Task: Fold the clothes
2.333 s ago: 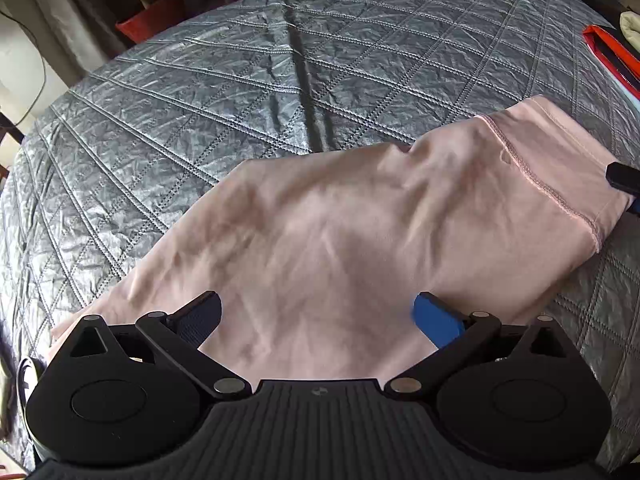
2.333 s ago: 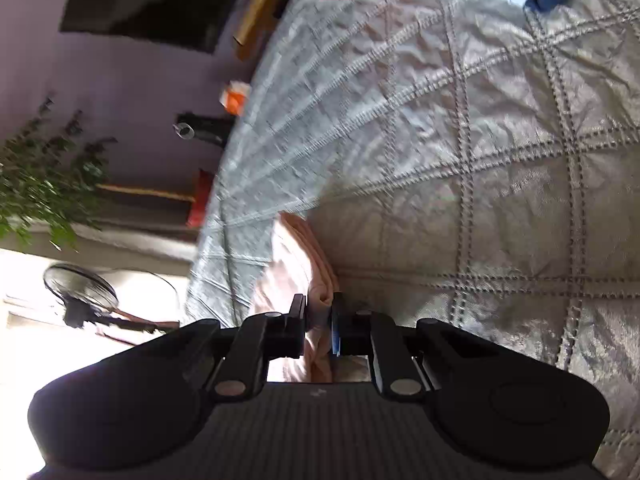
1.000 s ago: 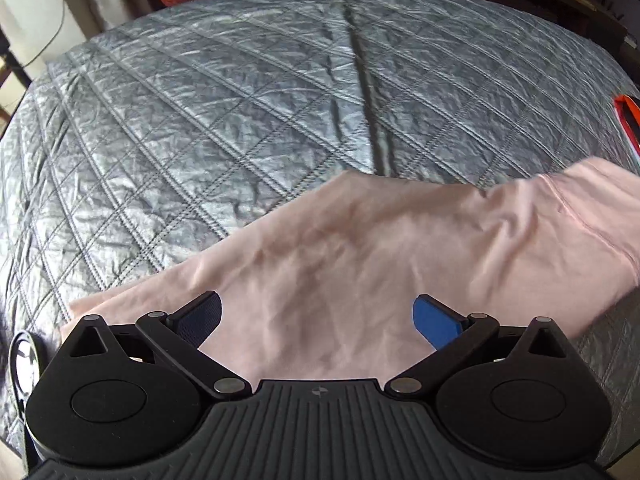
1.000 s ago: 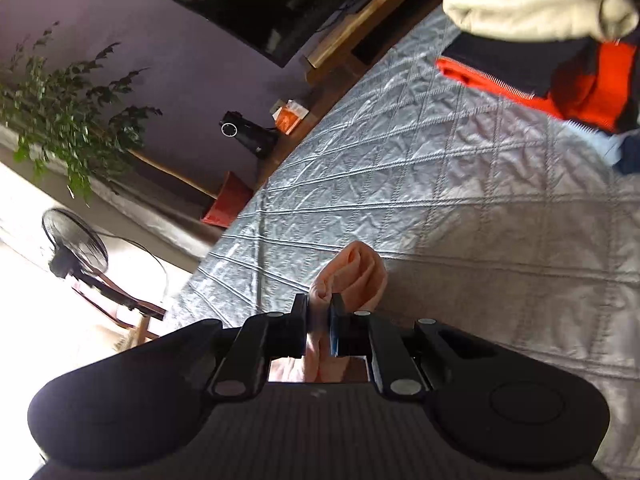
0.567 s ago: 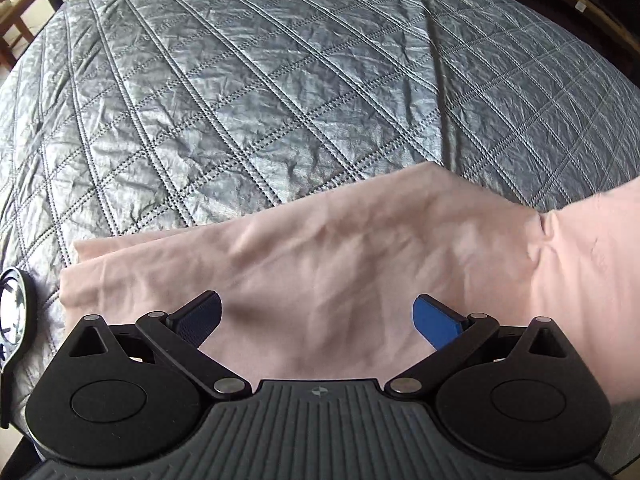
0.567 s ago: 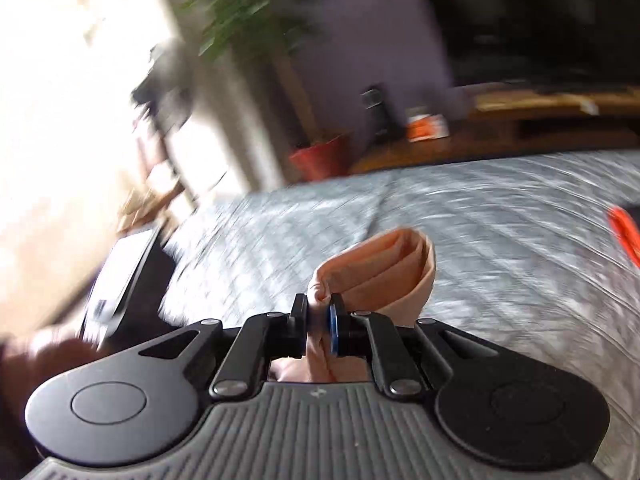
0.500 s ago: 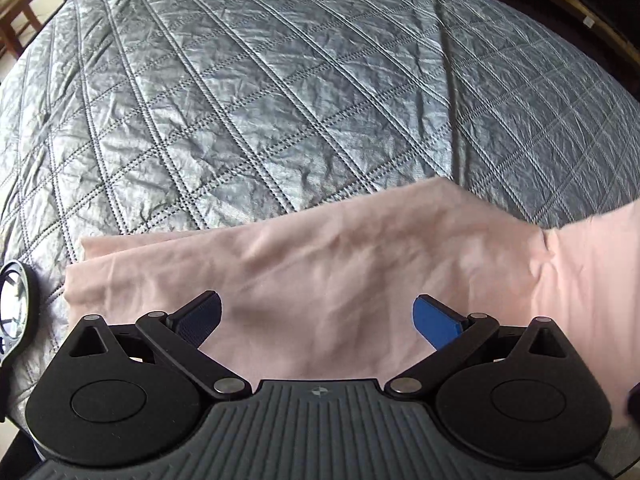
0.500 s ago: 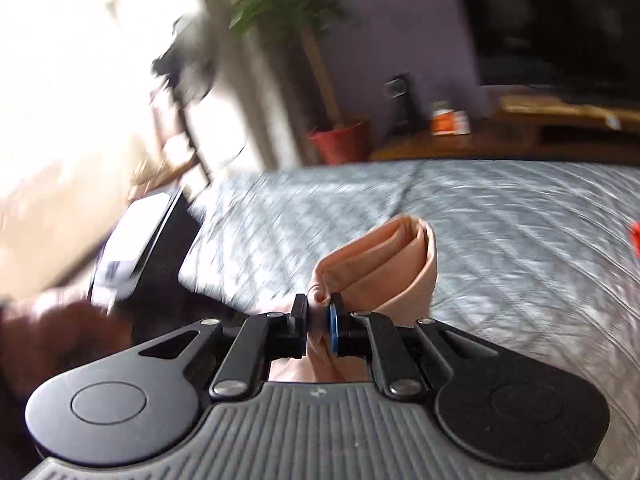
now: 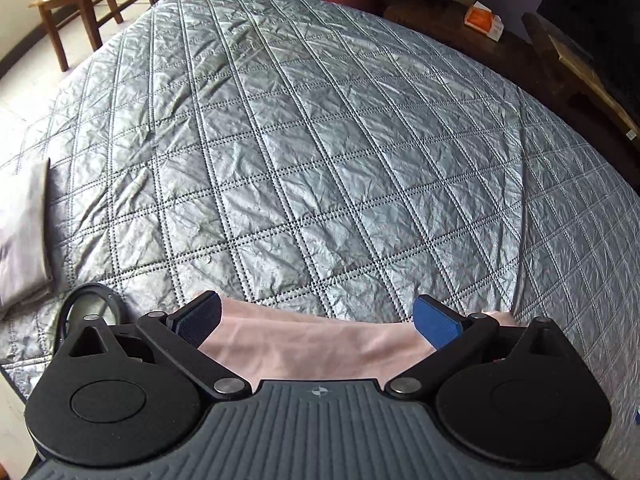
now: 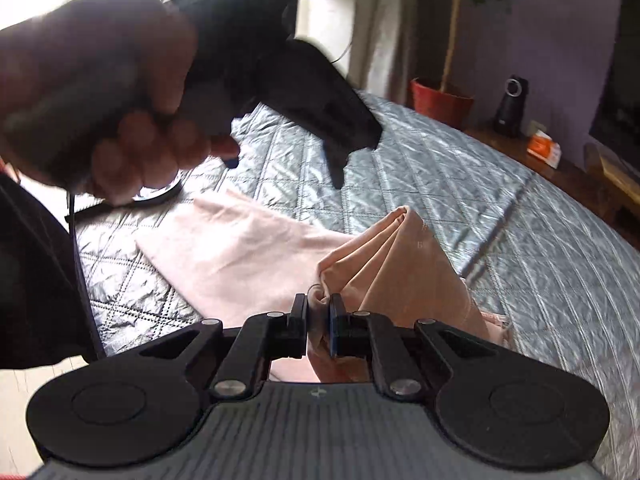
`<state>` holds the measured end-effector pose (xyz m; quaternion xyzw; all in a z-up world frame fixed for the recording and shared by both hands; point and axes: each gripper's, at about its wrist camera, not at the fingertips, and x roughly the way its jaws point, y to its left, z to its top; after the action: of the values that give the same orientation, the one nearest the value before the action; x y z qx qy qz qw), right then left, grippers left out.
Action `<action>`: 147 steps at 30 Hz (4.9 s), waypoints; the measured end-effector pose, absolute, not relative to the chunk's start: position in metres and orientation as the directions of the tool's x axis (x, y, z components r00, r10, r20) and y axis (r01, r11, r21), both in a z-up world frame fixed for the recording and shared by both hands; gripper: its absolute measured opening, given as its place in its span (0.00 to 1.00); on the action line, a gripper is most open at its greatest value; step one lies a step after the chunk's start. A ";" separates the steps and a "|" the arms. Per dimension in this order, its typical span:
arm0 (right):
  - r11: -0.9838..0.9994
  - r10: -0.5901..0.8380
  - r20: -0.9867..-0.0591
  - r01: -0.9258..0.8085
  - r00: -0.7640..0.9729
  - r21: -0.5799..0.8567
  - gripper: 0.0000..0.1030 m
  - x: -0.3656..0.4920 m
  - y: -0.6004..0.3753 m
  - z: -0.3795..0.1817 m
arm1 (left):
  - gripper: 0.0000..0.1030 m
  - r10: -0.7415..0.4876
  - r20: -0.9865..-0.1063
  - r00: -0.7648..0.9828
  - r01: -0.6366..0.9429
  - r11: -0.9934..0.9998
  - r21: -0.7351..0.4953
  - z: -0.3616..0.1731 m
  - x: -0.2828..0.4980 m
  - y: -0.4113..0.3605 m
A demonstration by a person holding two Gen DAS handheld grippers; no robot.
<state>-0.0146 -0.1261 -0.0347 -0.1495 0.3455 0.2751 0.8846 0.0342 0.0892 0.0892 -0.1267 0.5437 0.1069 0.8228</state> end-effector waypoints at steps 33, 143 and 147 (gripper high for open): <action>0.872 0.220 -0.728 -0.465 0.650 -0.152 0.18 -0.043 -0.111 -0.038 | 1.00 -0.001 -0.966 0.257 -0.311 0.947 -0.084 0.060 0.028 0.127; 0.771 0.317 -0.768 -0.623 0.557 -0.134 0.46 -0.107 -0.105 -0.015 | 1.00 0.028 -0.935 0.353 -0.405 0.906 -0.126 0.100 0.039 0.164; 0.721 0.365 -0.771 -0.683 0.521 -0.120 0.42 -0.115 -0.075 -0.025 | 1.00 0.017 -0.934 0.357 -0.415 0.899 -0.142 0.101 0.037 0.172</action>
<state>-0.1155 -0.0748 -0.0248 -0.2095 0.3788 0.3095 0.8467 0.0371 0.1718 0.1015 -0.1806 0.5510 0.1341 0.8036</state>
